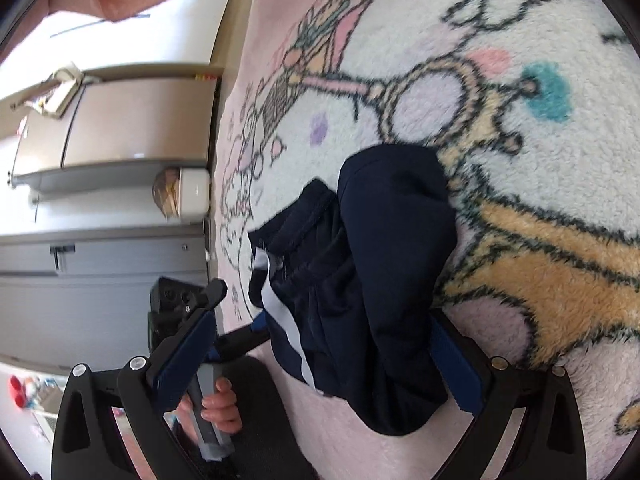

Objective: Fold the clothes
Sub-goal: 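Close both grippers on the edge of the folded pants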

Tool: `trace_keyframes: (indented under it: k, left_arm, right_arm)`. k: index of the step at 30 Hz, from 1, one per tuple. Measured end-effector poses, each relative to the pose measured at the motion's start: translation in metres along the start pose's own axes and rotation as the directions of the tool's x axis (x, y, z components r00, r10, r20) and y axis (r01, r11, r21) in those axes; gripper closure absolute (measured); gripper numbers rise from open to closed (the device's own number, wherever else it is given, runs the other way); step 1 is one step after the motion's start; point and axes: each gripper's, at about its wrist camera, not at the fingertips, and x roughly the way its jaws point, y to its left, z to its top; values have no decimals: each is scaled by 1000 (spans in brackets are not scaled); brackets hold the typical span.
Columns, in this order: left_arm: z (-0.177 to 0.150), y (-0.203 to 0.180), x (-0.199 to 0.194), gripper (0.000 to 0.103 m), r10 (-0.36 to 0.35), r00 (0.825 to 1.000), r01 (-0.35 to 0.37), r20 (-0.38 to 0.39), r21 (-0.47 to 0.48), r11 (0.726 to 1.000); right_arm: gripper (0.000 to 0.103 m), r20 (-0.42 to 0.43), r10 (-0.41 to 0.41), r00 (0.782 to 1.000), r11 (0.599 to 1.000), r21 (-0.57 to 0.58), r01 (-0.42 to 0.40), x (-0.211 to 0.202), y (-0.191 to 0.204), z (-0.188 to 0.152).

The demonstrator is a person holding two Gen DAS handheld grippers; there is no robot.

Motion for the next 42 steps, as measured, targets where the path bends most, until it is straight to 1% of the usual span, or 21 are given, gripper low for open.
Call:
trace_keyframes:
  k: [3,5,8,10,15,21,26,31,34,38,42]
  left_arm:
    - [-8,-2,-1,17,27,999,-27,-22,4,1000]
    - [-14,-2,-3,17,48,998,-48,-32,-1,999]
    - [-24,-2,-12,17,124,992,-124,-33,5,992]
    - [-29,-1,-17,17,146,989,-146,-24,14,989]
    - [-24,10,-19,17,80,997,-80,-8,-42,996]
    - [-15,7,-11,17,29,1000,-29,0,-39,999]
    - [-9,2,-4,17,26,1000,-26,-11,-36,999]
    - [-4,1,1,17,0,1000,0,-15,-33,999]
    - [-4,-3,3,17,20,1000,-20,-20,2,1000]
    - [-8,-5,3,18,38,999,-38,-6,27,999]
    - [-12,-3,1,25,64,998,-64,11,44,997]
  right_arm:
    - [0,-24,6,1000,1000,4,-6,1,-1,-2]
    - [0,-40,11,999,1000,29,-10,1,-3,-3]
    - [0,-52,21,998,998,55,-18,1,-6,-4]
    - [0,-52,24,998,998,66,-21,1,-7,-4]
    - [0,-42,20,999,998,64,-17,4,-5,-2]
    - [0,-31,30,999,996,81,-27,6,-4,3]
    - [0,-34,38,999,995,96,-34,13,0,12]
    - [0,-56,32,998,995,95,-27,21,4,19]
    - [1,-57,37,998,995,94,-31,20,3,18]
    - [1,-46,16,999,998,54,-14,21,7,13]
    - [3,-37,9,999,999,40,-7,19,7,12]
